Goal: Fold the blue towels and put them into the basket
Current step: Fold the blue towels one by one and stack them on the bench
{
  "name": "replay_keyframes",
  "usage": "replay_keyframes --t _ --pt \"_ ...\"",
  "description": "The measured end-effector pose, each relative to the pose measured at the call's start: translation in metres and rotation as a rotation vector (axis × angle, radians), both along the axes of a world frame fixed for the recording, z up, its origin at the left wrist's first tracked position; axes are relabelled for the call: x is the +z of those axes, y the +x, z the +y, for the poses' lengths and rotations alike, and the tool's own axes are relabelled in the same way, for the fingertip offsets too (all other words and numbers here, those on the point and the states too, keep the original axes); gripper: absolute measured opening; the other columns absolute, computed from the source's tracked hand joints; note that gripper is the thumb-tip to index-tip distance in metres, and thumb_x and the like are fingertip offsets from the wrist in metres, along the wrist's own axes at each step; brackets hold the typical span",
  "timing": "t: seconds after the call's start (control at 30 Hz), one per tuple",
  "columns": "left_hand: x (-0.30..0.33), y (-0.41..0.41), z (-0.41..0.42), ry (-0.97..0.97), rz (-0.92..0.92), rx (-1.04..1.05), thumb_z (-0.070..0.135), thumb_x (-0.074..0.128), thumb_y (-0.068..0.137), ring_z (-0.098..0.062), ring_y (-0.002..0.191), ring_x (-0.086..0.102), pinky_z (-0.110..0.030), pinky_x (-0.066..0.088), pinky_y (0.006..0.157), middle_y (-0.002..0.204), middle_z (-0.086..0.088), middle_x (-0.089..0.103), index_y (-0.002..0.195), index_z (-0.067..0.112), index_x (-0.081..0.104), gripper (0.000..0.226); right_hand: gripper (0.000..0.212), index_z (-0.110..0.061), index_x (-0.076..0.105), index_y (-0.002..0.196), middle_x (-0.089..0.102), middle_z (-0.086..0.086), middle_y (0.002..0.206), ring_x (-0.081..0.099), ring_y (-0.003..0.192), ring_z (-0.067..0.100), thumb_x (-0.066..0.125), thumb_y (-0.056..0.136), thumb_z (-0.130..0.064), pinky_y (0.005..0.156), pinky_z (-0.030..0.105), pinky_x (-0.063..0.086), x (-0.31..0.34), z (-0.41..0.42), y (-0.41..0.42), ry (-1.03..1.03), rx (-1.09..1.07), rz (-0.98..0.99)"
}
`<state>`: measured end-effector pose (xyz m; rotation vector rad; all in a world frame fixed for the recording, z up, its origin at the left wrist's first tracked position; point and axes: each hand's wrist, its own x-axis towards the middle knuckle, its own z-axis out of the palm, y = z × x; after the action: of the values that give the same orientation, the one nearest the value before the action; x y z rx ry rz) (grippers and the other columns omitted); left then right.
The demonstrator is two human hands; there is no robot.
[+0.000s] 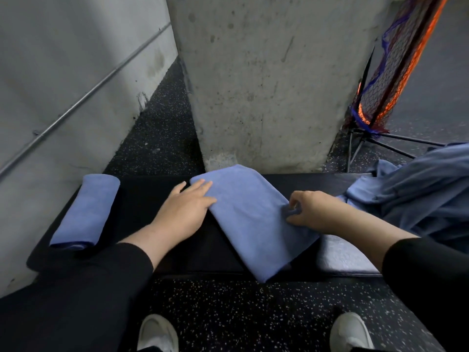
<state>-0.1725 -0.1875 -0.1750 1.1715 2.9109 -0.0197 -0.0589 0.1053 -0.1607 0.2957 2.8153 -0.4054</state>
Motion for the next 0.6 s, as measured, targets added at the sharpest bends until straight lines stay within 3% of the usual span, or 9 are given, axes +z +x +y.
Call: replay_keyframes --t 0.07,0.1,0.13,0.2,0.3,0.43,0.5,0.6 --pt "0.004 0.014 0.01 0.112 0.048 0.06 0.04 0.03 0.099 -0.019 0.127 0.055 -0.038 0.035 0.099 0.128 0.009 0.065 0.103 0.029 0.067 0.039 0.022 -0.029 0.057 0.092 0.063 -0.004 0.093 0.062 0.095 0.023 0.068 0.084 -0.046 0.077 0.034 0.048 -0.001 0.0 0.005 0.031 0.024 0.075" --pt "0.003 0.023 0.015 0.111 0.039 0.085 0.05 0.031 0.1 -0.019 0.122 0.057 -0.038 0.037 0.095 0.122 0.01 0.066 0.104 0.029 0.065 0.041 0.02 -0.031 0.056 0.087 0.057 -0.007 0.088 0.061 0.093 0.023 0.068 0.084 -0.046 0.08 0.035 0.049 -0.003 0.001 0.007 0.041 0.035 0.108" --pt "0.0 0.032 0.021 0.071 -0.012 0.111 0.06 0.033 0.099 -0.018 0.129 0.051 -0.039 0.038 0.099 0.134 0.009 0.061 0.118 0.031 0.064 0.046 0.02 -0.031 0.055 0.084 0.052 -0.009 0.084 0.06 0.092 0.022 0.068 0.085 -0.045 0.08 0.035 0.049 -0.003 0.001 0.009 0.034 0.048 0.126" --pt "-0.01 0.045 0.031 -0.025 -0.171 0.166 0.068 0.034 0.097 -0.02 0.152 0.021 -0.046 0.027 0.117 0.164 -0.002 0.026 0.152 0.029 0.039 0.068 0.019 -0.029 0.055 0.083 0.053 -0.009 0.081 0.059 0.088 0.021 0.068 0.088 -0.042 0.071 0.032 0.042 -0.003 0.001 0.014 0.008 0.071 0.13" --pt "-0.013 0.046 0.034 -0.047 -0.328 0.157 0.063 0.029 0.1 -0.017 0.155 -0.011 -0.053 0.004 0.124 0.169 -0.001 -0.011 0.161 0.025 0.005 0.076 0.023 -0.027 0.058 0.078 0.058 -0.01 0.075 0.055 0.078 0.016 0.062 0.094 -0.043 0.059 0.026 0.034 -0.002 0.003 0.022 -0.025 0.07 0.147" --pt "-0.013 0.025 0.026 -0.09 -0.353 0.037 0.059 0.026 0.103 -0.012 0.152 -0.021 -0.05 -0.004 0.125 0.167 0.003 -0.02 0.161 0.028 -0.004 0.072 0.02 -0.025 0.067 0.089 0.059 -0.007 0.09 0.059 0.087 0.022 0.049 0.097 -0.031 0.077 0.037 0.048 -0.011 0.008 0.03 -0.043 0.149 0.347" --pt "-0.014 0.015 0.026 -0.108 -0.339 -0.001 0.059 0.025 0.104 -0.01 0.151 -0.022 -0.049 -0.005 0.125 0.166 0.005 -0.021 0.161 0.03 -0.006 0.071 0.024 -0.028 0.063 0.085 0.056 -0.01 0.09 0.055 0.083 0.022 0.04 0.089 -0.031 0.076 0.045 0.05 -0.011 0.009 0.033 -0.048 0.206 0.435" --pt "-0.013 0.004 0.033 -0.116 -0.327 -0.033 0.058 0.026 0.104 -0.009 0.151 -0.023 -0.05 -0.007 0.124 0.166 0.007 -0.021 0.16 0.034 -0.005 0.069 0.023 -0.029 0.057 0.082 0.055 -0.014 0.09 0.052 0.082 0.017 0.035 0.084 -0.034 0.075 0.045 0.049 -0.011 0.008 0.04 -0.081 0.32 0.401"
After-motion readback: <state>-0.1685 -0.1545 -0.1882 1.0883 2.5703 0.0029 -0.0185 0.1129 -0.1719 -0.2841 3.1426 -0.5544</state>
